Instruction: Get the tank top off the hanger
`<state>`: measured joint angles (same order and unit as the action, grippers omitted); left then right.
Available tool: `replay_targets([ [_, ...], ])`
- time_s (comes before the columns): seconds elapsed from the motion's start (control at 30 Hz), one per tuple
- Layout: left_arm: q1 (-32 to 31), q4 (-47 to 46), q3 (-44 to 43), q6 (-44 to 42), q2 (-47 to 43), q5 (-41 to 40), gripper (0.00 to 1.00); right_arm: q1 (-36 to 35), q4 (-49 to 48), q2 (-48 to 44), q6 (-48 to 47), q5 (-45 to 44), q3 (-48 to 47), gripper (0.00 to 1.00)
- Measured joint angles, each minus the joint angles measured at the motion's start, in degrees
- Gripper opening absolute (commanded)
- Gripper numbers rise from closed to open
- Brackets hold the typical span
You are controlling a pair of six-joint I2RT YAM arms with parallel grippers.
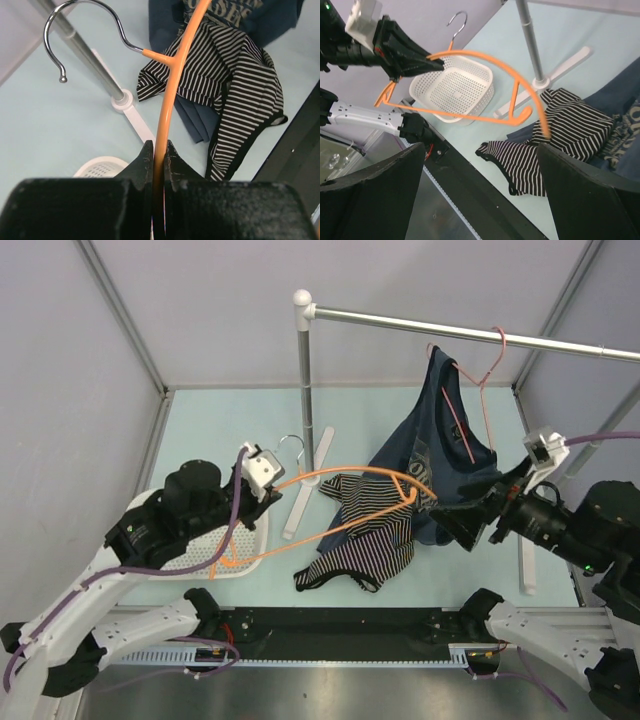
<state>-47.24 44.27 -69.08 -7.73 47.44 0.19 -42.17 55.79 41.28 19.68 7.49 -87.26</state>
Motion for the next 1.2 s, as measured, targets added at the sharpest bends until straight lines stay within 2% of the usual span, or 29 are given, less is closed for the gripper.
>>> replay_targets([
  [0.23, -5.92, -2.01, 2.60, -7.32, -2.69, 0.50, 0.00, -0.76, 4.85, 1.66, 0.17, -0.61, -1.97, 1.00],
  [0.43, -7.13, -4.55, 4.83, -11.54, -6.03, 3.26, 0.00, -0.74, 4.55, 5.81, 0.31, 5.53, 2.82, 0.99],
  [0.5, -7.30, -5.01, 4.94, -12.61, -6.34, 4.17, 0.00, -0.76, 3.28, 5.84, 1.20, 8.92, 5.75, 0.93],
  [0.53, -7.34, -5.46, 4.94, -13.07, -6.47, 4.68, 0.00, -0.76, 2.69, 5.73, 1.46, 10.40, 7.15, 0.83],
  [0.6, -7.39, -6.47, 4.94, -13.84, -6.45, 5.55, 0.00, -0.76, 1.79, 5.62, 2.23, 13.27, 9.51, 0.70],
  [0.63, -7.39, -6.84, 4.94, -14.10, -6.34, 5.95, 0.00, -0.76, 1.16, 5.51, 2.73, 14.75, 10.69, 0.56],
  [0.7, -7.41, -7.50, 4.94, -14.84, -5.99, 6.23, 0.00, -0.76, -0.04, 4.98, 3.76, 17.14, 12.46, 0.38],
  [0.73, -7.43, -7.76, 4.94, -15.37, -5.70, 6.14, 0.01, -0.76, -1.07, 4.68, 4.63, 18.38, 13.46, 0.18],
  [0.8, -7.50, -7.96, 4.94, -15.28, -4.94, 5.88, 0.27, -0.76, -2.21, 4.00, 5.18, 19.52, 14.34, 0.00],
  [0.83, -7.50, -8.28, 4.94, -15.13, -4.52, 5.11, 0.39, -0.76, -3.04, 3.43, 5.86, 21.03, 14.67, 0.00],
  [0.87, -7.50, -8.57, 4.92, -14.62, -4.02, 4.17, 0.67, -1.11, -4.33, 2.71, 6.32, 22.21, 14.71, 0.00],
  [1.07, -7.65, -13.44, 4.83, -9.18, -4.04, -3.61, 0.93, -0.79, -3.85, -1.75, 7.30, 17.27, 14.23, 0.00],
  [1.2, -7.65, -16.50, 5.77, -4.61, -11.39, -8.72, 0.96, -0.90, -1.18, -2.34, 7.02, 11.74, 10.47, 0.00],
])
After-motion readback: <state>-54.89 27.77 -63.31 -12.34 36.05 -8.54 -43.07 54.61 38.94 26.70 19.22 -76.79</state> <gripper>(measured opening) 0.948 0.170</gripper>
